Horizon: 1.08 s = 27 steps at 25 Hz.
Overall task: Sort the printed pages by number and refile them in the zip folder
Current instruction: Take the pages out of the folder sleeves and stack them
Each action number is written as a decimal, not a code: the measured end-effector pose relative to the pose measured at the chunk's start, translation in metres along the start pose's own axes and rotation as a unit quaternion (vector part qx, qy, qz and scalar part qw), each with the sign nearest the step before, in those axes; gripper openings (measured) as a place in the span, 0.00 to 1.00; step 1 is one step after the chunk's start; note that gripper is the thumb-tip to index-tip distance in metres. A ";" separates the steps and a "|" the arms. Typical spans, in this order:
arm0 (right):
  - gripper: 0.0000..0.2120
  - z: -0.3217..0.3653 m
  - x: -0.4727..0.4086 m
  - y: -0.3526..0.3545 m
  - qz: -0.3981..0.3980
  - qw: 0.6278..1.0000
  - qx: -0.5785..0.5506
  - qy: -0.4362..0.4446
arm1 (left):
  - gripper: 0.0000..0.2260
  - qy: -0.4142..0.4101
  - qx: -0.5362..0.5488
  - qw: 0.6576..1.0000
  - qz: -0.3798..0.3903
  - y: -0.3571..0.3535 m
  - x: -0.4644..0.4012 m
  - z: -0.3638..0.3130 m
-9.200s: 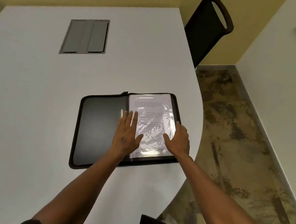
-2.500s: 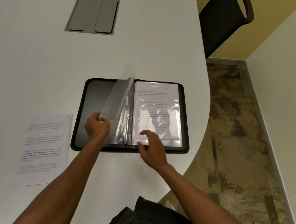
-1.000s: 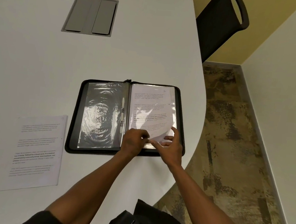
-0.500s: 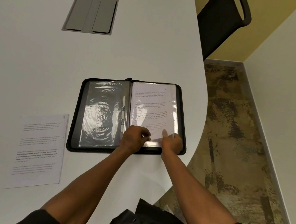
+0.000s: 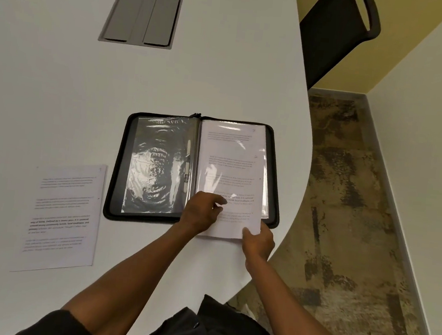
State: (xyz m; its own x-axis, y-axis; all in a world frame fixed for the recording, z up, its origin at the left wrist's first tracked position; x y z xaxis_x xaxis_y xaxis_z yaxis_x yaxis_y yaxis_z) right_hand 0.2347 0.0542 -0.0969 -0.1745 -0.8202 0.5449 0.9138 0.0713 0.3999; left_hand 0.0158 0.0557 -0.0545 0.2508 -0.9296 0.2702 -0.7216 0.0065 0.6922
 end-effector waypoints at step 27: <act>0.26 -0.058 0.186 0.032 0.118 0.950 -0.247 -0.147 | 0.23 0.312 0.295 0.891 0.144 -0.013 0.145 0.112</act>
State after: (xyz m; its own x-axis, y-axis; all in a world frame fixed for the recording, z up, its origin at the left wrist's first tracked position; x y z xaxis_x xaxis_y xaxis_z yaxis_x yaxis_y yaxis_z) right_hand 0.2531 -0.1291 -0.0252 0.0280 -0.6148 0.7881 0.9882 -0.1017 -0.1144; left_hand -0.0110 -0.1202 -0.0989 0.1772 -0.5325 0.8277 -0.9818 -0.1545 0.1108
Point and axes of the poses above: each hand's wrist, its own x-axis away from the middle knuckle, its own y-axis out of the back of the hand, z = x × y, the point moved 10 cm from there along -x, towards the middle knuckle, and after that the axes turned 1 degree about z, right-handed, at the moved point
